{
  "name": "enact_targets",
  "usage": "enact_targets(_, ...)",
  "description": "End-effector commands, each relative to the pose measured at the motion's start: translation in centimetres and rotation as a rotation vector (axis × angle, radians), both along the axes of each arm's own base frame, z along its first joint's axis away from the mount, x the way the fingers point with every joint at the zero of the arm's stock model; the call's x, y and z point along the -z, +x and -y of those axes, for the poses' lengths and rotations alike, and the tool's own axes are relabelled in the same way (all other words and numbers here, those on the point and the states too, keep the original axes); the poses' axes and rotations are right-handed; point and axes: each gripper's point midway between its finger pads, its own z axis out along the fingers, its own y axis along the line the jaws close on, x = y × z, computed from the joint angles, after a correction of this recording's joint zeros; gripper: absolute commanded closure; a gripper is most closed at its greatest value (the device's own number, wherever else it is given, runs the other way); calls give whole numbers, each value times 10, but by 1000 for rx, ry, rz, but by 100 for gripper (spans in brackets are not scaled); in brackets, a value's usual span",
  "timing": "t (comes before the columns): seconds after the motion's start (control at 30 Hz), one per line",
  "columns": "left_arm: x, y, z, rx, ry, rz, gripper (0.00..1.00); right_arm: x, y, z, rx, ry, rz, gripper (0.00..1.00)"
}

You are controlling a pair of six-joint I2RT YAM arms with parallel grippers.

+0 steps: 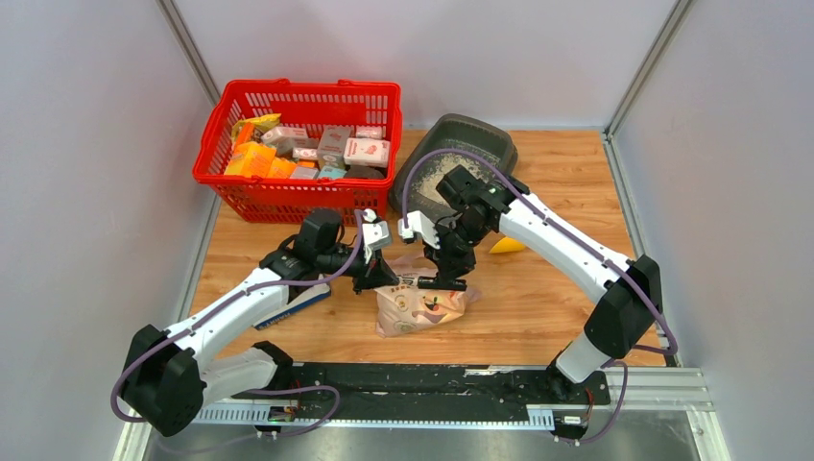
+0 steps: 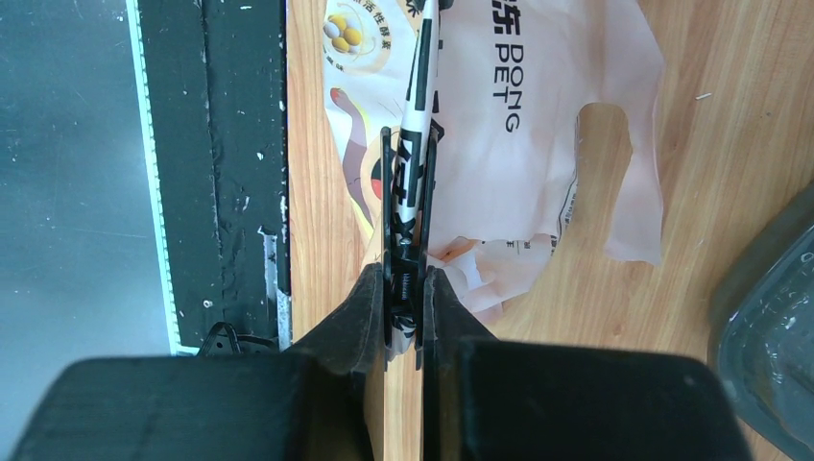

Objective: Fill the litter box with clean litter

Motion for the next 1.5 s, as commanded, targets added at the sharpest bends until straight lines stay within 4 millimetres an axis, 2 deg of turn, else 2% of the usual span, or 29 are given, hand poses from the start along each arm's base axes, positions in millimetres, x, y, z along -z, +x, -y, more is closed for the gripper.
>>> enact_targets(0.0,-23,7,9,17,-62,64,100,12,-8,-2,3,-11,-58,100)
enact_targets(0.13,-24,10,8,8,-58,66,100,14,-8,-2,14,-7,-64,95)
enact_targets(0.27,-25,12,8,5,-56,68,100,15,-1,0,42,-20,-53,80)
enact_targets(0.33,-25,13,8,8,-54,68,100,14,3,-1,55,-16,-47,76)
enact_targets(0.47,-24,14,8,11,-44,68,100,6,11,-3,66,-8,-8,59)
enact_targets(0.67,-22,13,7,14,-31,62,100,-12,17,-3,74,16,44,45)
enact_targets(0.7,-23,14,7,15,-26,67,95,-24,22,-4,80,34,75,43)
enact_targets(0.77,-19,11,3,13,10,45,77,-37,28,-1,101,49,110,35)
enact_targets(0.8,-26,15,3,22,19,83,63,-47,29,1,113,64,134,32)
enact_targets(0.83,-26,19,-1,6,47,98,58,-59,35,3,140,86,160,30)
enact_targets(0.87,-31,19,-6,-3,77,101,53,-65,41,6,172,88,185,19)
enact_targets(0.9,-33,23,-10,-7,100,138,38,-74,45,9,215,101,215,7)
enact_targets(0.93,-36,30,-17,-46,130,165,37,-82,56,10,295,118,240,0)
enact_targets(1.03,-52,43,-37,-122,162,200,31,-89,86,27,468,85,348,0)
enact_targets(1.1,-65,49,-48,-163,175,217,30,-88,109,48,666,31,418,0)
enact_targets(1.13,-70,57,-58,-224,197,236,30,-101,124,54,765,73,477,0)
enact_targets(1.17,-79,61,-64,-261,205,248,29,-95,139,77,939,11,537,0)
enact_targets(1.23,-89,74,-81,-358,239,283,28,-107,161,93,1092,45,651,0)
enact_targets(1.27,-96,79,-86,-403,241,293,27,-109,166,113,1176,0,728,0)
enact_targets(1.37,-109,98,-111,-581,268,314,21,-126,179,133,1254,7,841,0)
enact_targets(1.43,-111,109,-128,-693,270,311,19,-138,189,145,1339,66,841,0)
enact_targets(1.47,-110,114,-130,-740,245,291,19,-142,192,145,1352,97,823,0)
